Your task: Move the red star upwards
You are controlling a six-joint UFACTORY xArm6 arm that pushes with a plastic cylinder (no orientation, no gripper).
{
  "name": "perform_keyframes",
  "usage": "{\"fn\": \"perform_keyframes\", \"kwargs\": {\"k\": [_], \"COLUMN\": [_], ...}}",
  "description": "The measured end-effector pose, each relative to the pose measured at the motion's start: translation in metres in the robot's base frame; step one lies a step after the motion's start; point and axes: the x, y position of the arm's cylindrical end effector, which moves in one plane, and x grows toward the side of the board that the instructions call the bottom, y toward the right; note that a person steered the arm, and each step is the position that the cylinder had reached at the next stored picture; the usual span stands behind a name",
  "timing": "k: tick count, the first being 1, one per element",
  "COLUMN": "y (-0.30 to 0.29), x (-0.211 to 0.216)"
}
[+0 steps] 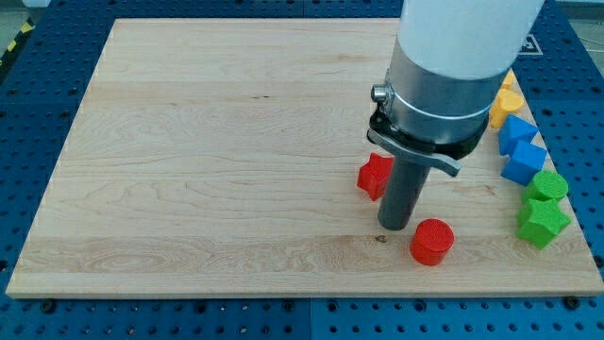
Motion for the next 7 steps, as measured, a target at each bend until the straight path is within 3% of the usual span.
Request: {"fn": "perform_keyframes", "kwargs": {"k": [7], "y": [-0.008], "x": [-0.053]}}
